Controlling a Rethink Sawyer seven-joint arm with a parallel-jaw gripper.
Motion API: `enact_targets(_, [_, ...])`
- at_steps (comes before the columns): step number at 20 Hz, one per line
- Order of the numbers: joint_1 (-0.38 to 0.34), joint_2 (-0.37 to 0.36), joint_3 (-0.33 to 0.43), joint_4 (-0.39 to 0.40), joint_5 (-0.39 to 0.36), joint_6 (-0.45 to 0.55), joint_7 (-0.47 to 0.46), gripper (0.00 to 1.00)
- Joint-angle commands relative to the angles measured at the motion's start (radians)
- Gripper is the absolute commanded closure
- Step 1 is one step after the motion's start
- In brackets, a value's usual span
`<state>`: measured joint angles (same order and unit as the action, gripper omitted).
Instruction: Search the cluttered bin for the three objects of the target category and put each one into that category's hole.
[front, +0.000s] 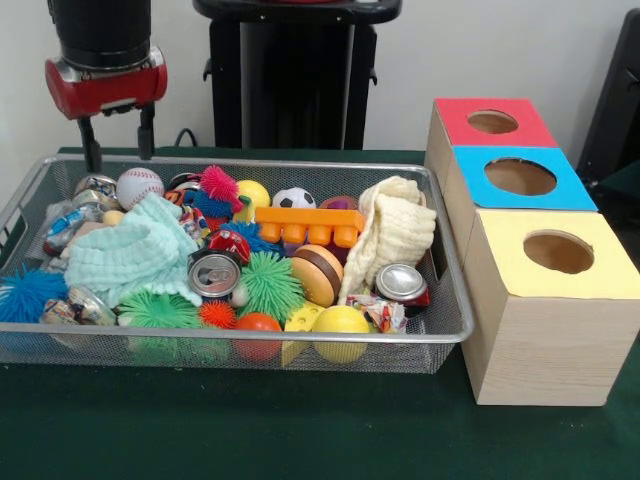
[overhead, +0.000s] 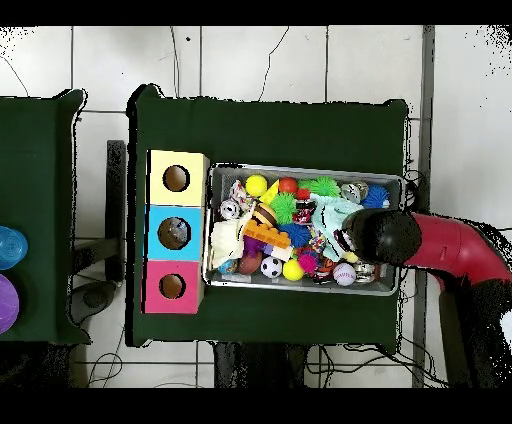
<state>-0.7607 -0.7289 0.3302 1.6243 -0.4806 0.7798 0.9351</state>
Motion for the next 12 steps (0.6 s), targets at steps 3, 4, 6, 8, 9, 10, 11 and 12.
enact_targets(3, [-0.004,0.106,0.151,-0.061,-0.111,0.066,-0.302,0.0])
enact_targets(4, [-0.008,0.111,0.156,-0.068,-0.121,0.074,-0.323,0.0])
enact_targets(6, [-0.01,0.117,0.15,-0.091,-0.159,0.092,-0.353,0.0])
enact_targets(8, [-0.017,0.127,0.147,-0.113,-0.195,0.097,-0.376,0.0])
enact_targets(9, [-0.02,0.131,0.148,-0.123,-0.21,0.102,-0.384,0.0])
enact_targets(10, [-0.024,0.133,0.149,-0.131,-0.214,0.11,-0.389,0.0])
enact_targets(11, [-0.029,0.136,0.149,-0.14,-0.218,0.114,-0.385,0.0])
enact_targets(12, [-0.035,0.143,0.15,-0.15,-0.225,0.117,-0.387,0.0])
